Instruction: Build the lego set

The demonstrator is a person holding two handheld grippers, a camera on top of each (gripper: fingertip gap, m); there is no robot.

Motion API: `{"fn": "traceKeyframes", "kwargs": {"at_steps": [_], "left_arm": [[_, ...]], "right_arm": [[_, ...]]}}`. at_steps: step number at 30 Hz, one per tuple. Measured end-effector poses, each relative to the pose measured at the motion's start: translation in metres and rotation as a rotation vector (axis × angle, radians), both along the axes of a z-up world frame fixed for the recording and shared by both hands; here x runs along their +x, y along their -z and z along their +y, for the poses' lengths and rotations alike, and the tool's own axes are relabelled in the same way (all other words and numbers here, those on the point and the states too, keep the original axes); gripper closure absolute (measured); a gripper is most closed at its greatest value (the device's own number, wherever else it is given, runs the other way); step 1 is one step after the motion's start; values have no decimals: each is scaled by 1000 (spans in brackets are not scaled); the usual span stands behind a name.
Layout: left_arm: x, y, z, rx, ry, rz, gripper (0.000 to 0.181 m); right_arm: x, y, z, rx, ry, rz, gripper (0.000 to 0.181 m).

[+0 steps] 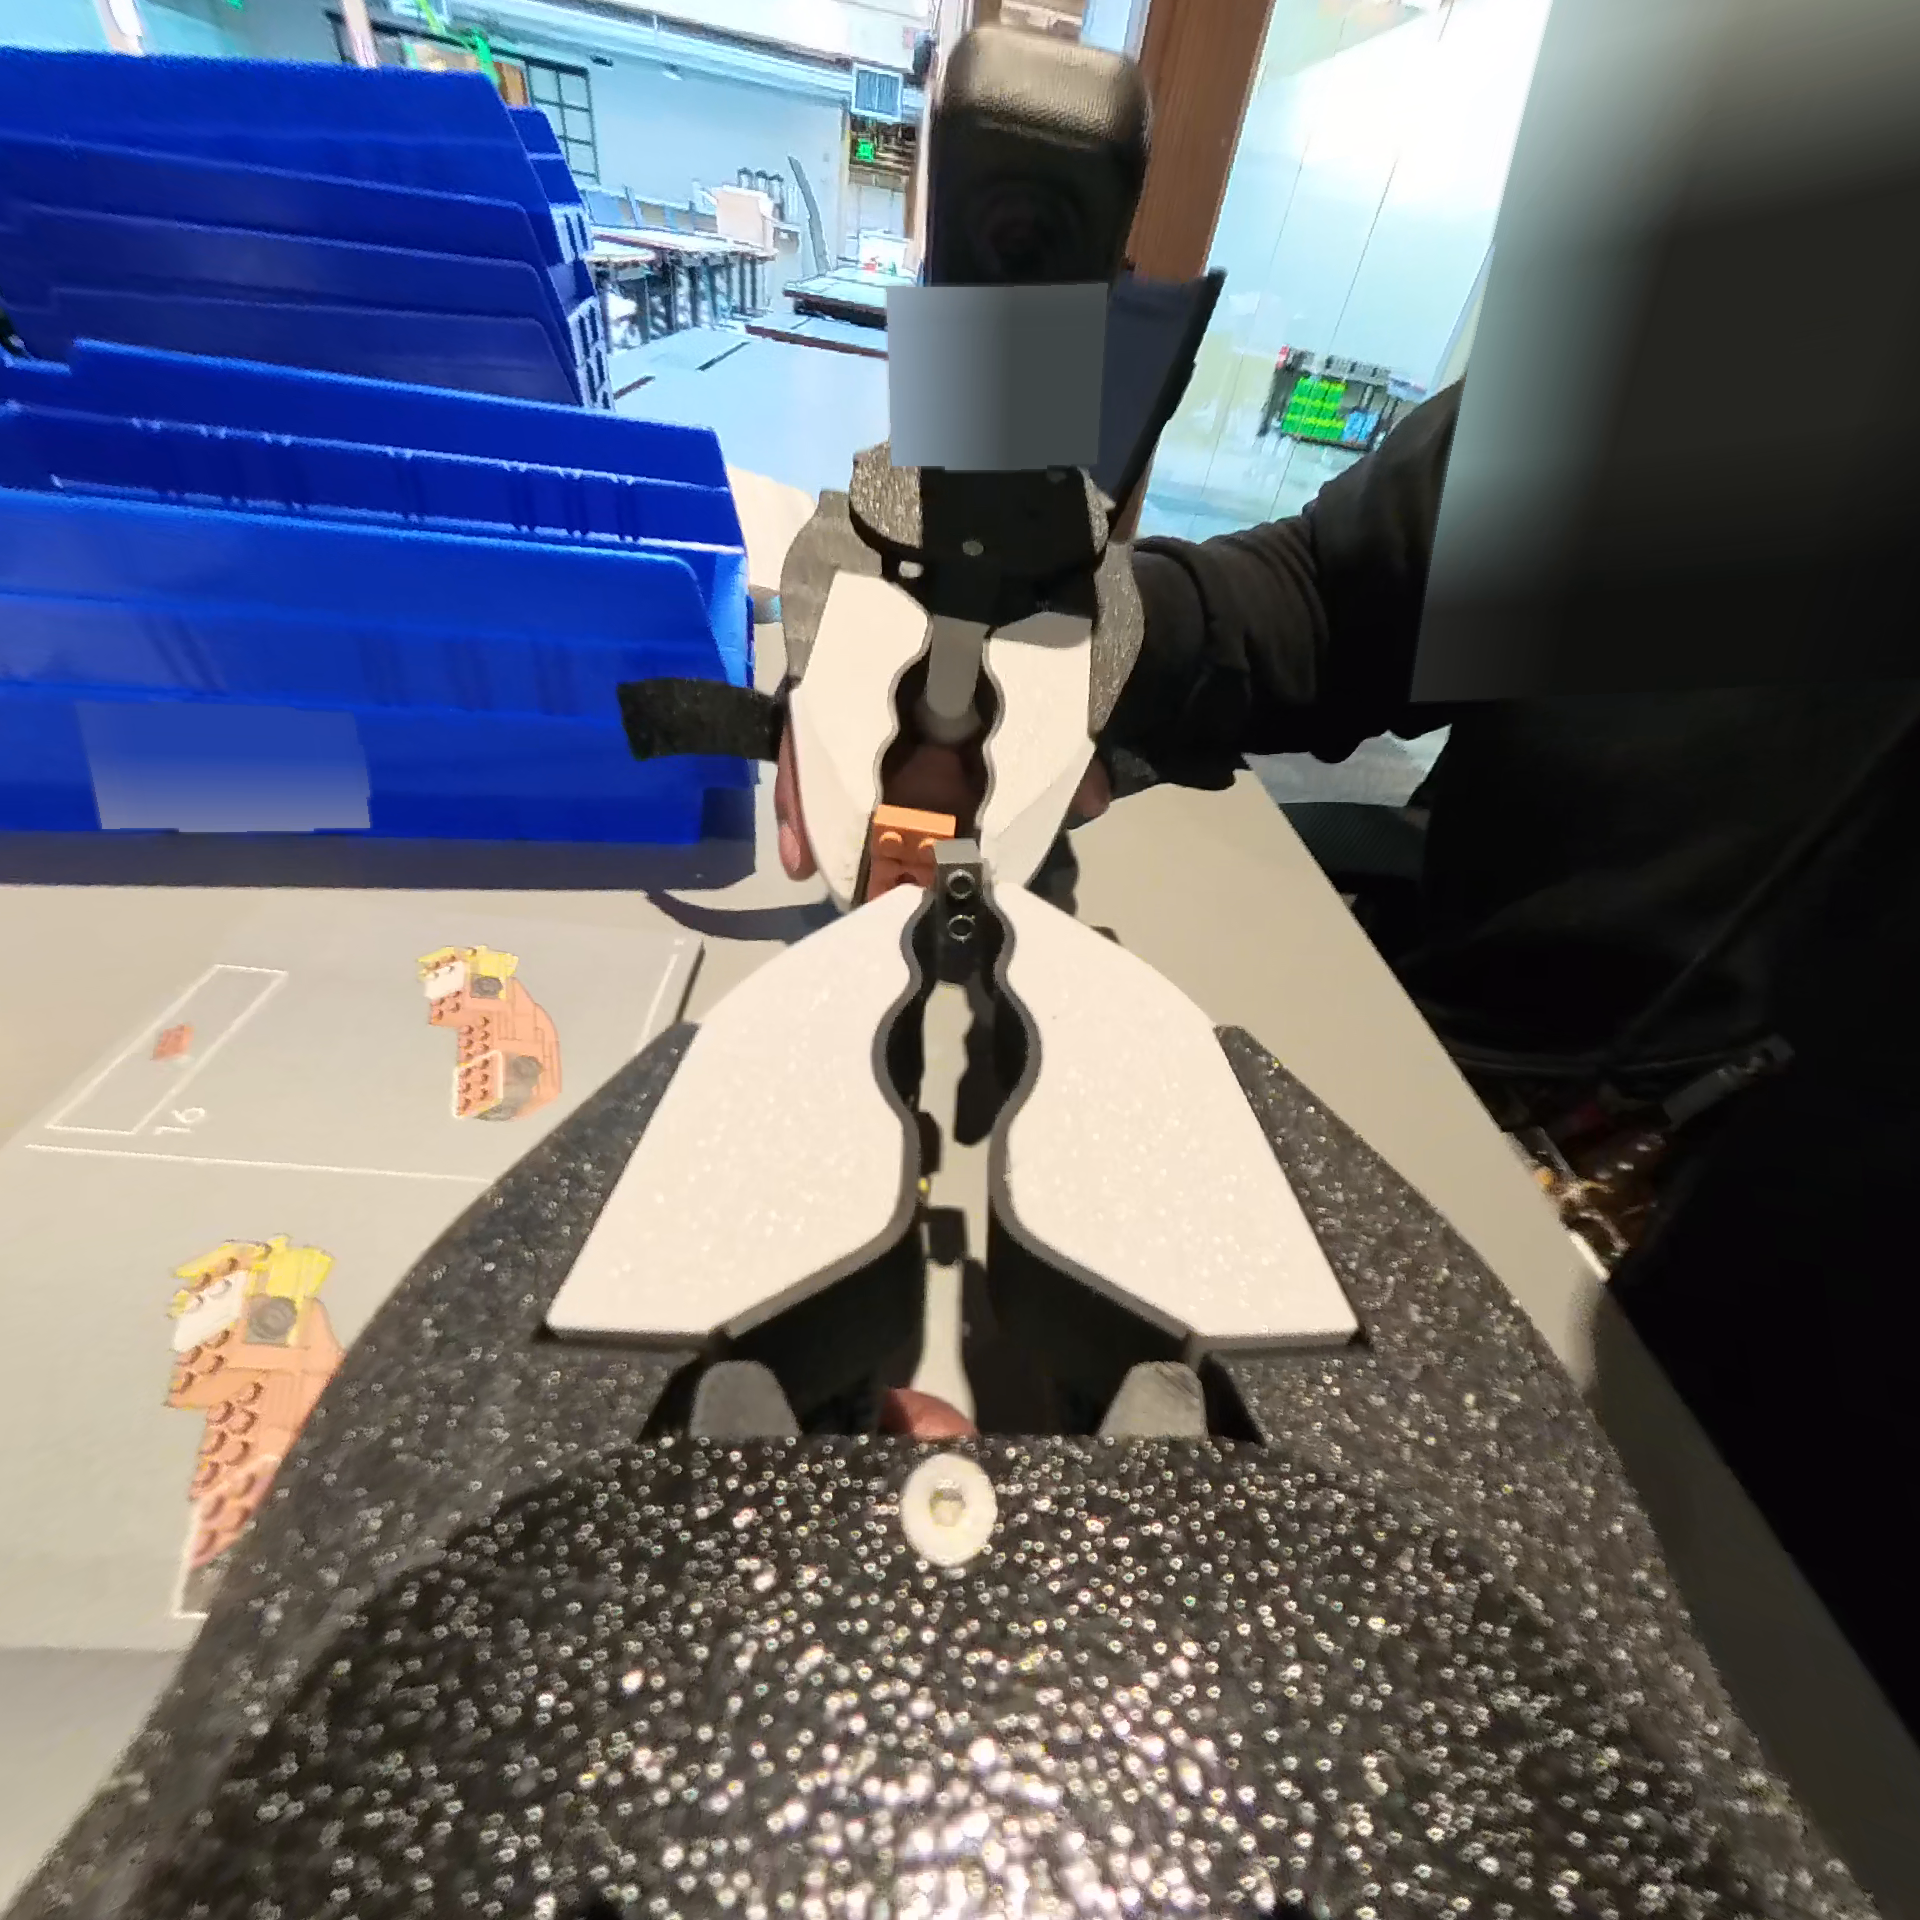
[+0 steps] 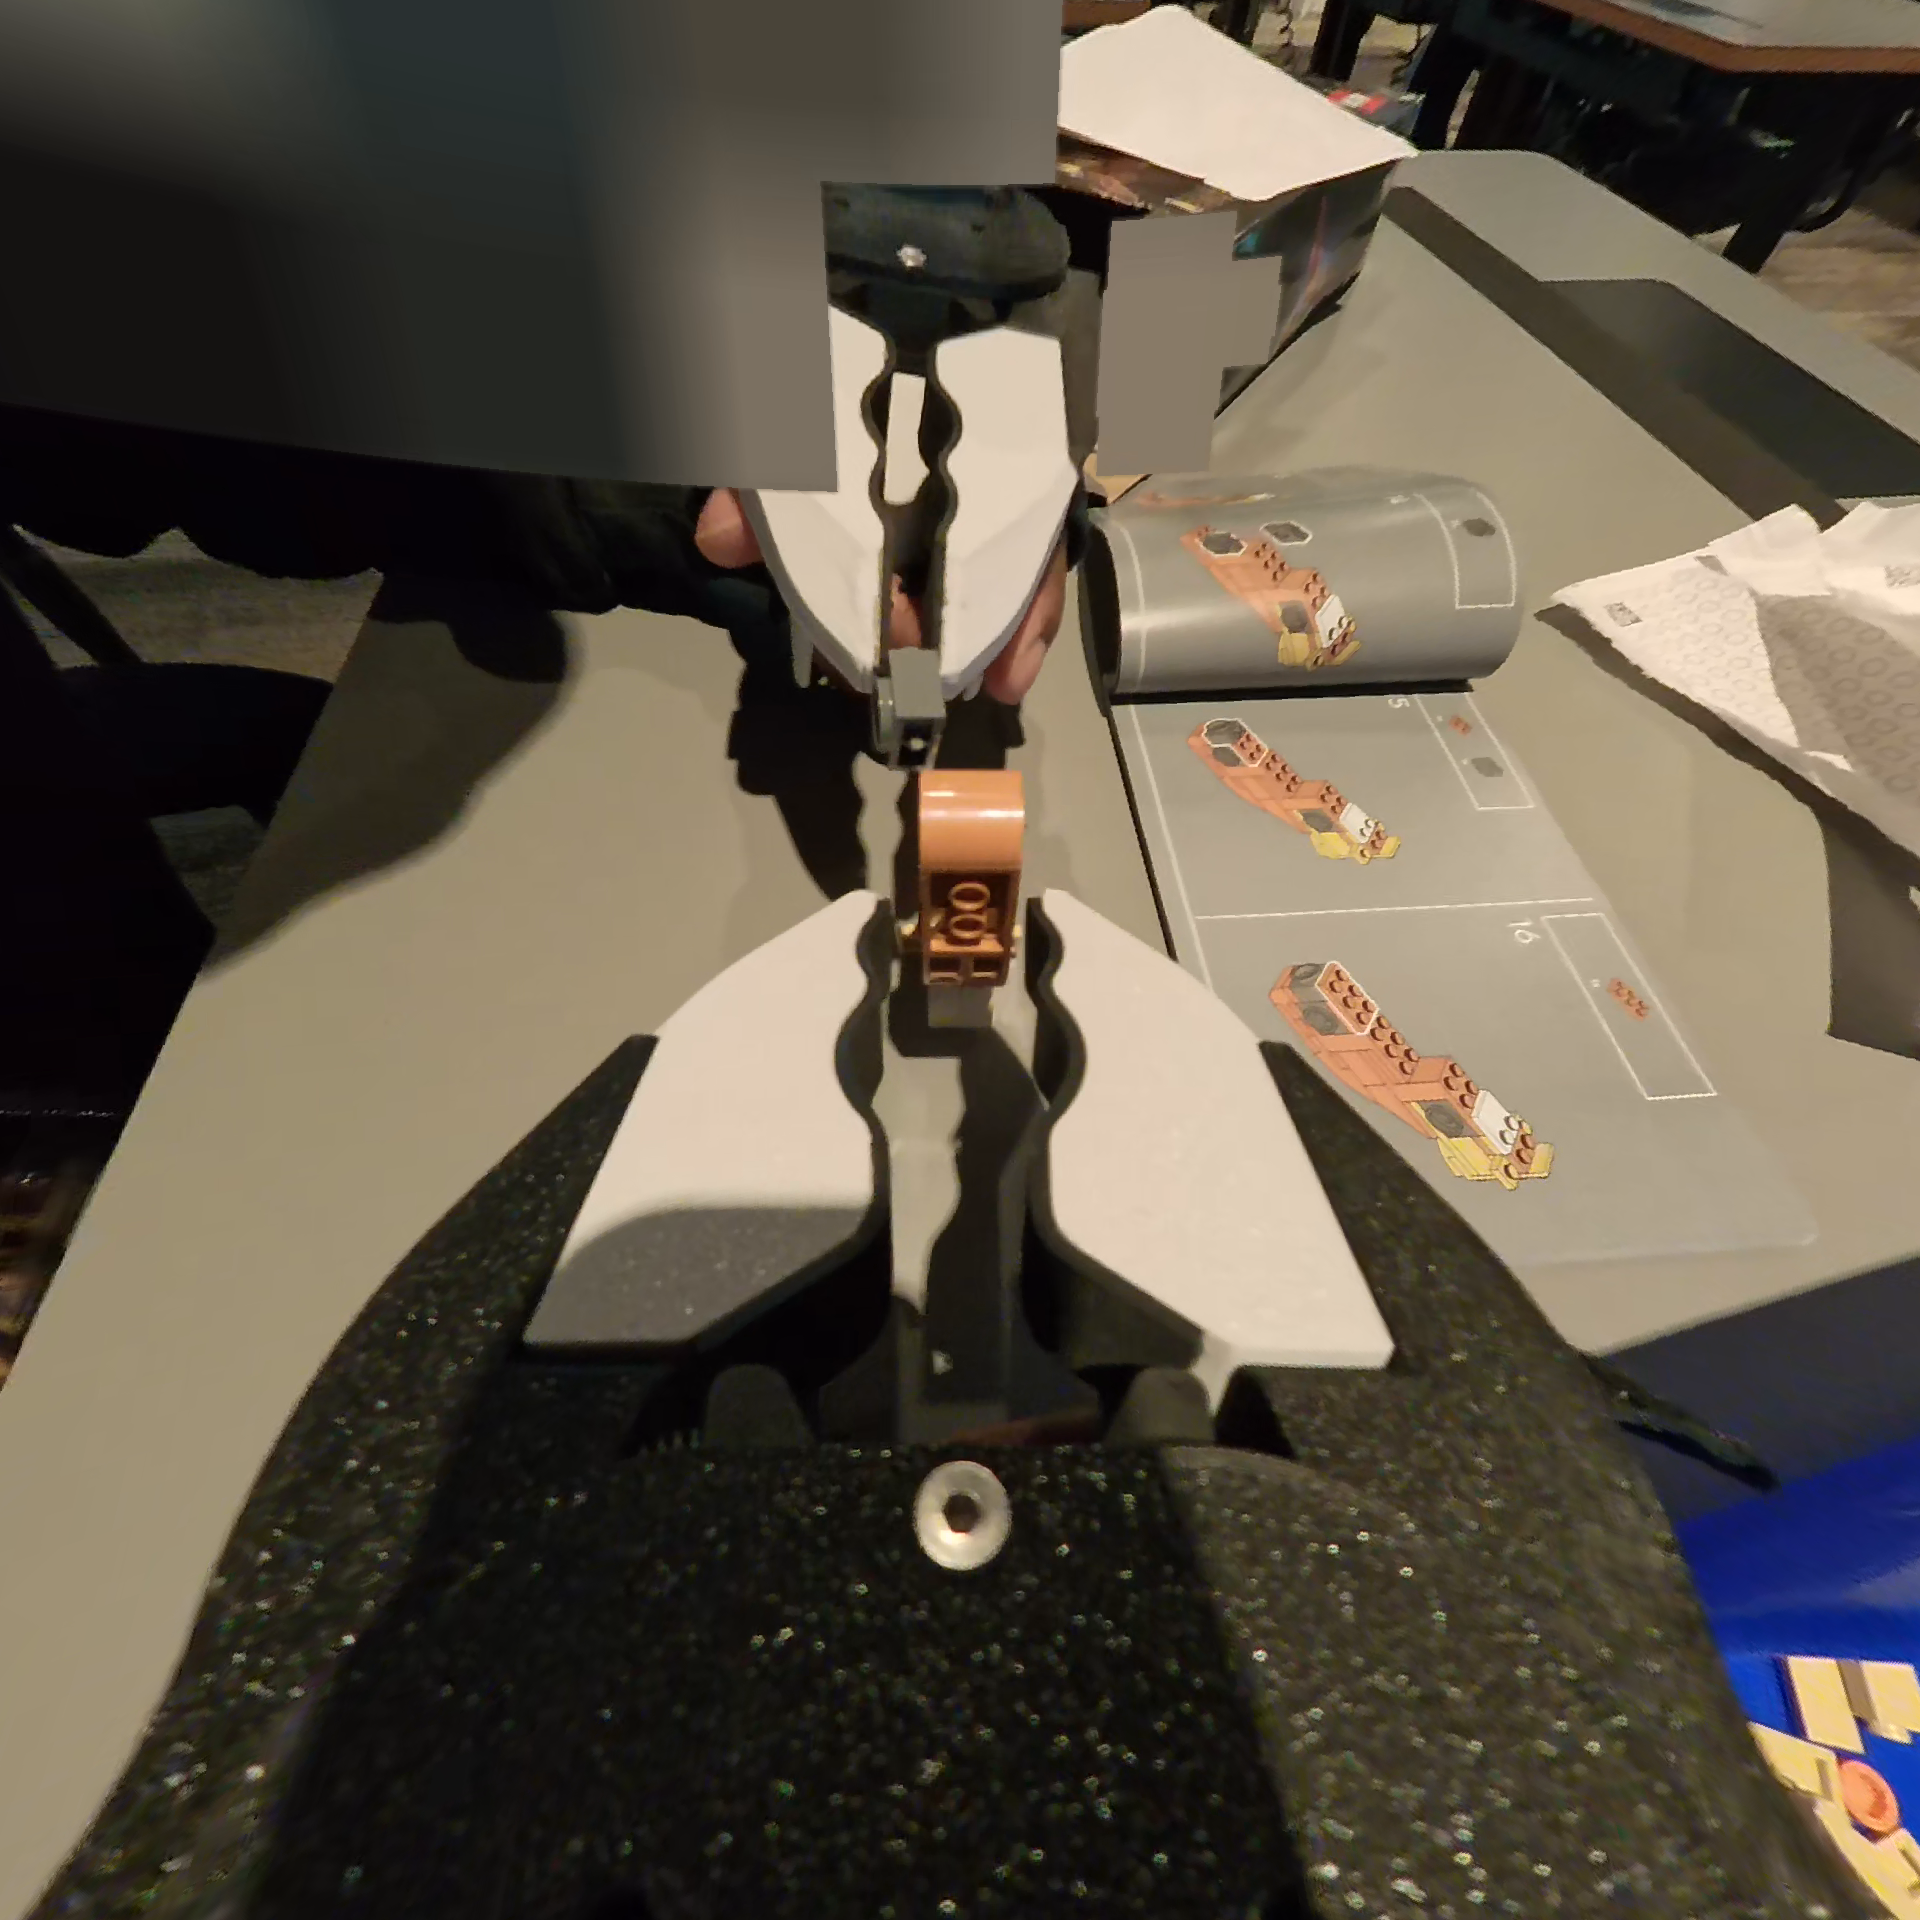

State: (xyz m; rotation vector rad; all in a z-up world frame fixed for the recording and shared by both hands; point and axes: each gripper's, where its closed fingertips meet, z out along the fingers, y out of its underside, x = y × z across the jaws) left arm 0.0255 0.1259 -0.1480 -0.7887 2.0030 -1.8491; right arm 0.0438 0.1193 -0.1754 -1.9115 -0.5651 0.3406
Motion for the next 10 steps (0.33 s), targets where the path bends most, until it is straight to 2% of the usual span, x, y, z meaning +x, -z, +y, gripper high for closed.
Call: {"fn": "traceKeyframes", "kwargs": {"at_steps": [10], "left_arm": [[2, 1, -1, 9, 6, 3, 175]], "right_arm": [[-2, -2, 3, 46, 9, -23, 162]]}}
